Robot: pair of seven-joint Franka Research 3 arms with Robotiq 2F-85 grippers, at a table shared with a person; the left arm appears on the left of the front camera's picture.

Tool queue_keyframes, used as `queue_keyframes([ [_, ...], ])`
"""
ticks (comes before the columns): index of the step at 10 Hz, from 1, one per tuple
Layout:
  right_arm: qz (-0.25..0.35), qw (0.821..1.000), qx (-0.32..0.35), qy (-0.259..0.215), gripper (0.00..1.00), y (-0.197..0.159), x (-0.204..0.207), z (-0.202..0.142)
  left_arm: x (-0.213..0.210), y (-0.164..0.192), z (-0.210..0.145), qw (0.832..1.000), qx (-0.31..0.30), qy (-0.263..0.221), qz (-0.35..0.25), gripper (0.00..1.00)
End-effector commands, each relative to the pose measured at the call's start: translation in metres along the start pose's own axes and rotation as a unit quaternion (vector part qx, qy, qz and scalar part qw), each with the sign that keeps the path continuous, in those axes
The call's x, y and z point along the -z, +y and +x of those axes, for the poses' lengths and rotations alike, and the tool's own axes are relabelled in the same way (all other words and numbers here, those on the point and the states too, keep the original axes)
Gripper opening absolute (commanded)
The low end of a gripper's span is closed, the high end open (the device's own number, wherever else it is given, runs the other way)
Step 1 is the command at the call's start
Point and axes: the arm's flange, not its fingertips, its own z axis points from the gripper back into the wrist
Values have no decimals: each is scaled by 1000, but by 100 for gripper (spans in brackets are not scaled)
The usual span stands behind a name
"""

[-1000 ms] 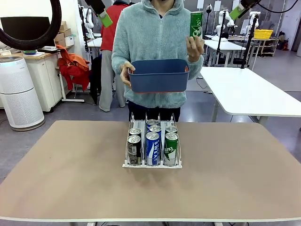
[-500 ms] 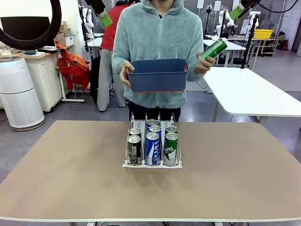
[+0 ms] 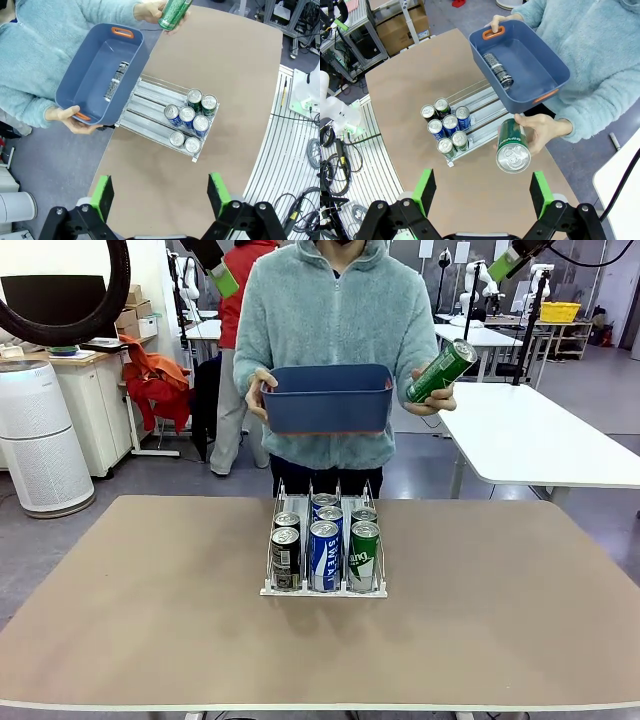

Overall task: Fill the beverage cans into the dispenser.
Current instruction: Pick up the Sprite handed by the human.

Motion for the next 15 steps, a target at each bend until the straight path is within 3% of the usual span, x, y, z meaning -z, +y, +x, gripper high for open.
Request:
queue_keyframes([
  [1,1,1000,4,1,100,1,0,0,0,1,-4,1000,1,7,0,100],
  [12,1,1000,4,1,100,1,0,0,0,1,-4,1000,1,7,0,100],
  [15,0,1000,22,9,100,-13,3,-5,0,1,-4,1000,1,7,0,100],
])
